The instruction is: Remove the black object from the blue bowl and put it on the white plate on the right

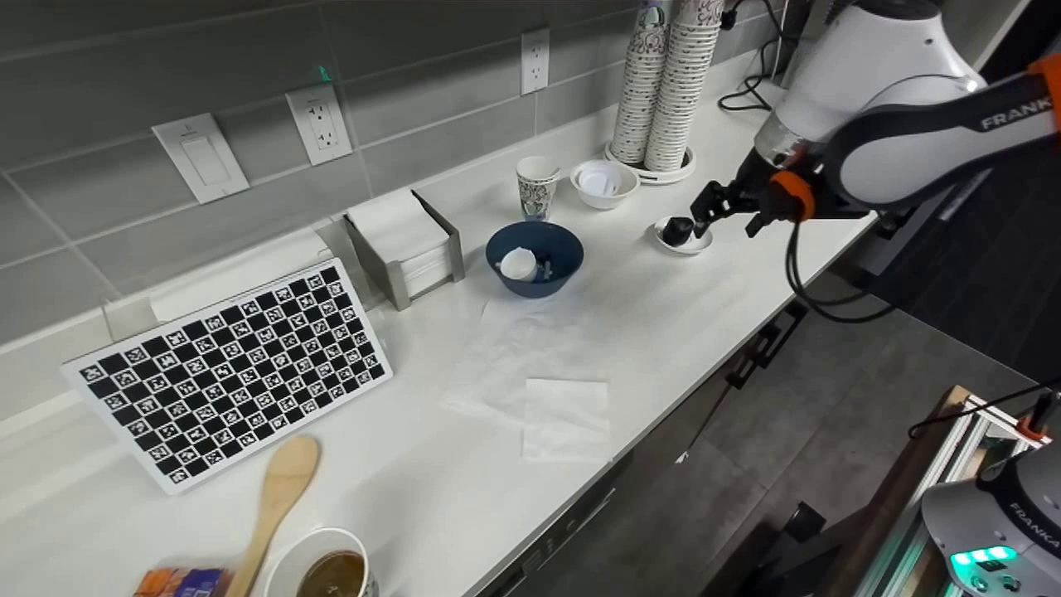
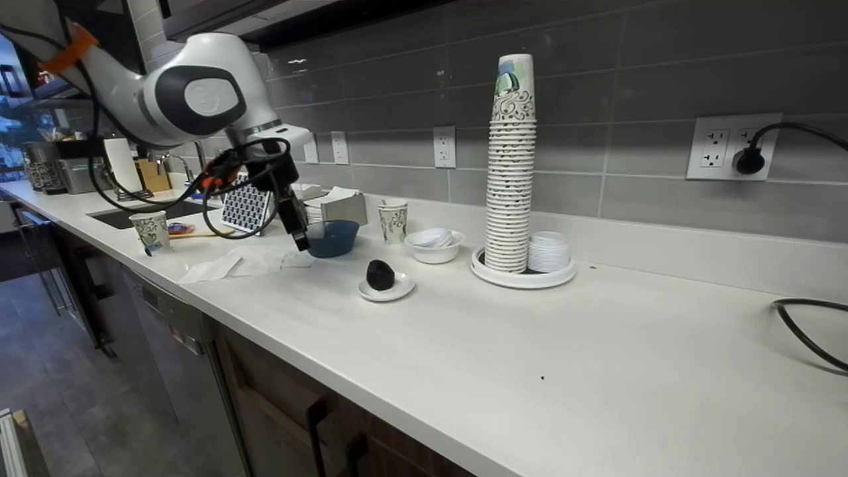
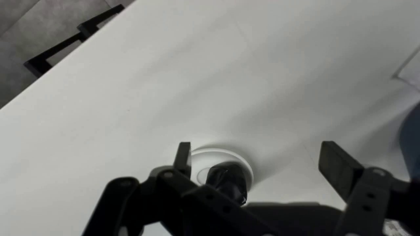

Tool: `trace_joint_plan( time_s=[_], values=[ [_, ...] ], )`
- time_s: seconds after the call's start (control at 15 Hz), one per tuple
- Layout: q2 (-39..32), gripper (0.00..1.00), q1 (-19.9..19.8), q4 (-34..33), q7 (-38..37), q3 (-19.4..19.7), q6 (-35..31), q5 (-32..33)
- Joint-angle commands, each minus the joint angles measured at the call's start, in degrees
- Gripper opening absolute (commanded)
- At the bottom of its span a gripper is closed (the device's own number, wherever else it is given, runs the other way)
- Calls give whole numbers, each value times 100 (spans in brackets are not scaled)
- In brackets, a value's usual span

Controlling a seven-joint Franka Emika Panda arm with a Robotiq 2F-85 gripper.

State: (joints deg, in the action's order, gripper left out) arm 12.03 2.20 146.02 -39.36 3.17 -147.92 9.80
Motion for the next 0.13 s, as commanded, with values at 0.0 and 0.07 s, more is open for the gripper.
trace_joint_plan(
  time_s=[0.0,0.07],
  values=[
    [304,100,-304,248,535,-212,-4,-162],
    [519,100,-376,410,697,-208,-5,-198]
  ],
)
